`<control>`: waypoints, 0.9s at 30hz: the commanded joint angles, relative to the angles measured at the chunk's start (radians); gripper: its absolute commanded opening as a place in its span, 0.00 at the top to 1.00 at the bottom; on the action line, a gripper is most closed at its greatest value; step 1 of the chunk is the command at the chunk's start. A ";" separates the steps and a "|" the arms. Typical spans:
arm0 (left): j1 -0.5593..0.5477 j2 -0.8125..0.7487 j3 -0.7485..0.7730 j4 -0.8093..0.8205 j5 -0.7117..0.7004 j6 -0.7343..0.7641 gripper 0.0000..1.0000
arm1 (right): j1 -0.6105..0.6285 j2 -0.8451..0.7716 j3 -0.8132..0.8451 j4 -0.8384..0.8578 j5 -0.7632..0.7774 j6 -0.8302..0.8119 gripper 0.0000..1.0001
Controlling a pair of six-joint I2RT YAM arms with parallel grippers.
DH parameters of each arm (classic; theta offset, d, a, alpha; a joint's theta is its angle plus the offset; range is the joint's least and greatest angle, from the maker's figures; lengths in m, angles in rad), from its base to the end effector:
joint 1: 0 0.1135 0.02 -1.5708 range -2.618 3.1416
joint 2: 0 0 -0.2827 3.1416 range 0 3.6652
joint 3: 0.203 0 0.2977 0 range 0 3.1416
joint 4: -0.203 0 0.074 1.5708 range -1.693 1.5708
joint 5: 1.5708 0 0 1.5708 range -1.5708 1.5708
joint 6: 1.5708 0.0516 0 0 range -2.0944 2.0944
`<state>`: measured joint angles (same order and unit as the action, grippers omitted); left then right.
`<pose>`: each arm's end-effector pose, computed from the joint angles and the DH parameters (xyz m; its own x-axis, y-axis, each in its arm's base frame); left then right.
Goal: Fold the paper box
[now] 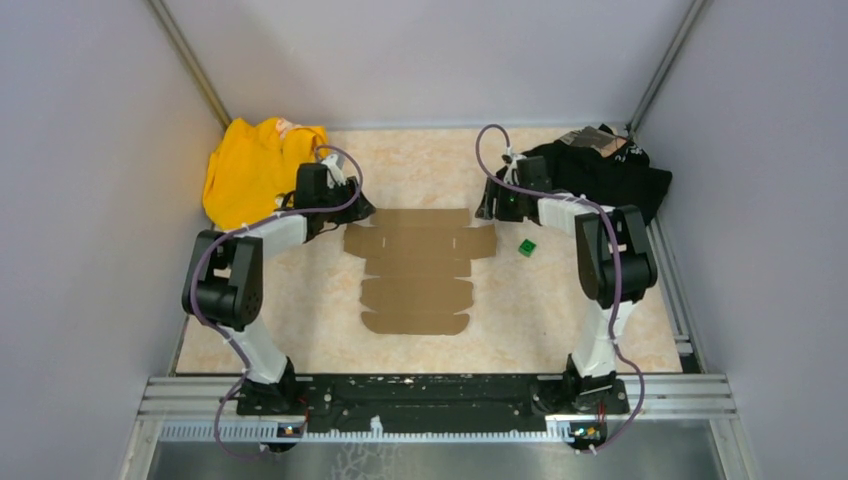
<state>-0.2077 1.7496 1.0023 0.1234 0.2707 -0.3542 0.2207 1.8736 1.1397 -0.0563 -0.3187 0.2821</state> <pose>0.4134 -0.1012 0.1653 -0.6787 -0.1985 -0.7070 0.1873 0.8841 -0.4280 0.4332 0.1138 0.1452 -0.7836 0.0951 -0.6139 -0.2133 0.8869 0.4097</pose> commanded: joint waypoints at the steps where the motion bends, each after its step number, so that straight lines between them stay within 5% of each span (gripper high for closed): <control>1: -0.004 0.031 0.025 0.028 0.026 0.021 0.48 | 0.009 0.049 0.080 0.042 -0.055 0.002 0.43; 9: -0.004 0.077 0.045 0.032 0.049 0.027 0.60 | 0.027 0.082 0.101 0.091 -0.102 0.023 0.48; 27: -0.004 0.129 0.051 0.083 0.094 -0.001 0.62 | 0.040 0.126 0.133 0.112 -0.148 0.043 0.69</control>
<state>-0.2077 1.8648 1.0248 0.1654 0.3347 -0.3462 0.2535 1.9900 1.2259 0.0151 -0.4416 0.3180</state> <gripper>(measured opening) 0.387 0.359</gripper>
